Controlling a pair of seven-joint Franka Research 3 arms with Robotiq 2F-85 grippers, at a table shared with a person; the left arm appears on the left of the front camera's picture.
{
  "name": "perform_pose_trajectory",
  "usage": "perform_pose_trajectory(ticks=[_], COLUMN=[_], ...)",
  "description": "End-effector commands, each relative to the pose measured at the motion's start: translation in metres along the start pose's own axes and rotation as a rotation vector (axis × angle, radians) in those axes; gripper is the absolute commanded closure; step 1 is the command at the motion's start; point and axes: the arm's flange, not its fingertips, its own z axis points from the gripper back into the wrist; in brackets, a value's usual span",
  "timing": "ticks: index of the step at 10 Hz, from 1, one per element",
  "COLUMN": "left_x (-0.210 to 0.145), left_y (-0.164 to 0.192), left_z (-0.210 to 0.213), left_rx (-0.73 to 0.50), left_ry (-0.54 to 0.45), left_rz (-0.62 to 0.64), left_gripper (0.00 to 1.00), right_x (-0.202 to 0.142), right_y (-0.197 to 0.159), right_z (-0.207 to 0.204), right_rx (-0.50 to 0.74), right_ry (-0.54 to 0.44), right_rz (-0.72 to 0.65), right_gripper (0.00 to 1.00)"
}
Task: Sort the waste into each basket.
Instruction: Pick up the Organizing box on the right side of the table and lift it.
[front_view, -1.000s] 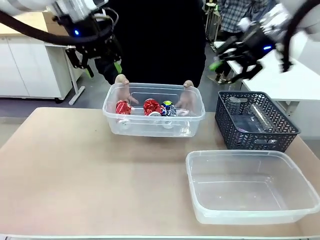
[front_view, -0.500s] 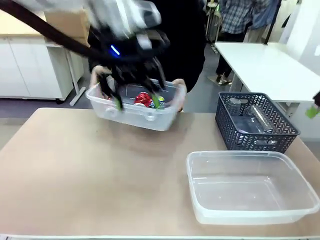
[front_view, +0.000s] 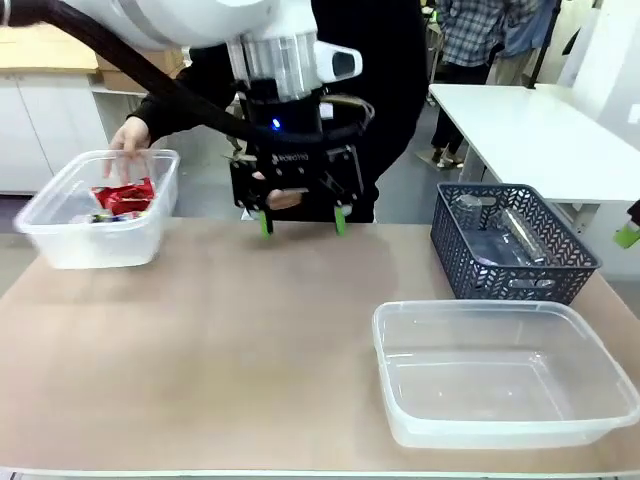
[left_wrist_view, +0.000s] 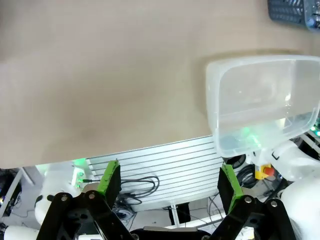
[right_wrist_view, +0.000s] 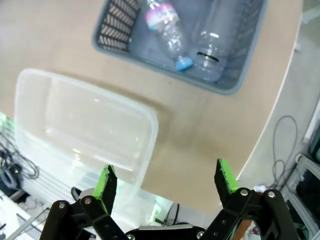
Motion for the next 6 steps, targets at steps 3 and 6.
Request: perform_pose_trajectory(ticks=[3,6], left_x=[0.005,0.004], left_y=[-0.045,-0.080], left_z=[-0.066,-0.123], left_rx=[0.008,0.039], left_ry=[-0.025,0.041], left_rz=[0.098,0.077], left_gripper=[0.00,0.00], right_x=[-0.013,-0.046], right_y=[0.030,0.030], right_z=[-0.050,-0.112], right_rx=[0.003,0.036], right_ry=[0.208,0.333], right_rz=[0.010,-0.061], right_gripper=[0.00,0.00])
